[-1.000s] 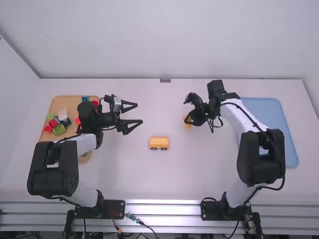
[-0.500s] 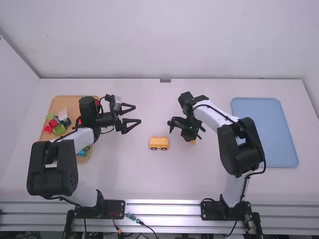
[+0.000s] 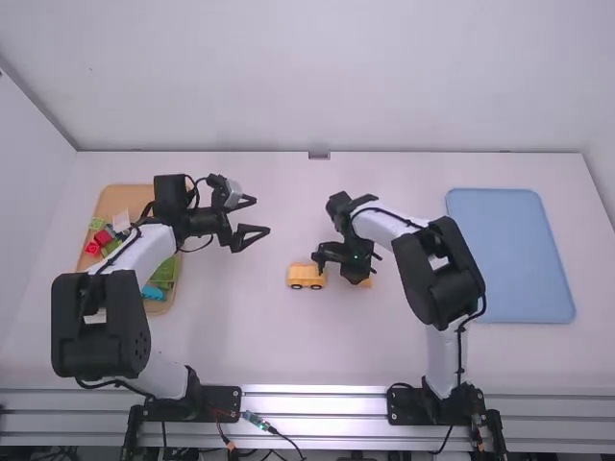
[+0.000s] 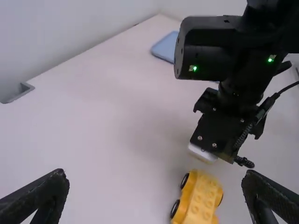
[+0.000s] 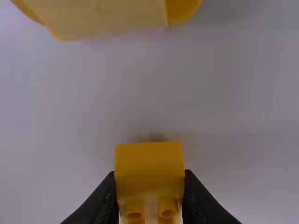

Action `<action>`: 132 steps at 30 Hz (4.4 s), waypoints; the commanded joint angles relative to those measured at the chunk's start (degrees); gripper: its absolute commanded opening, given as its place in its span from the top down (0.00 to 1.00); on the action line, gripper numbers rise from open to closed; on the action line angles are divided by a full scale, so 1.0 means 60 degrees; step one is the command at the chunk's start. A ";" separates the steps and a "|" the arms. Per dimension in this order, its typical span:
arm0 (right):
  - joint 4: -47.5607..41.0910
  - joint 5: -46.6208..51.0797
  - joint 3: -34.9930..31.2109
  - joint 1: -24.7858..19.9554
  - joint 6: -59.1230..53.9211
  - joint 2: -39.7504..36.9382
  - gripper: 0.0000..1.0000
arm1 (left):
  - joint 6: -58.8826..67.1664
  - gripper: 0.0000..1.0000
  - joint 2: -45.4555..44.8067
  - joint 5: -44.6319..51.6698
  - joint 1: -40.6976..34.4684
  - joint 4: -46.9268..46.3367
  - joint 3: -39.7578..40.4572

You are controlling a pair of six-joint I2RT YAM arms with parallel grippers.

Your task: Assemble lego blocks to make yellow taxi

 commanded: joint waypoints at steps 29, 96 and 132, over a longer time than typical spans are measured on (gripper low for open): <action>0.1472 -0.2973 -0.0470 -0.1304 -0.0761 -0.3435 0.01 | 0.1572 0.01 0.0034 0.0066 -0.0087 0.0044 0.0171; 1.0076 -1.0677 -0.6419 -0.4768 -0.2929 -0.0419 0.19 | 0.5000 0.01 0.1178 0.0404 -0.1967 0.3654 -0.2892; 1.0510 -0.9912 -0.6506 -0.4226 -0.2320 -0.0419 0.41 | 0.4989 0.01 0.1178 0.0841 -0.1967 0.3781 -0.2885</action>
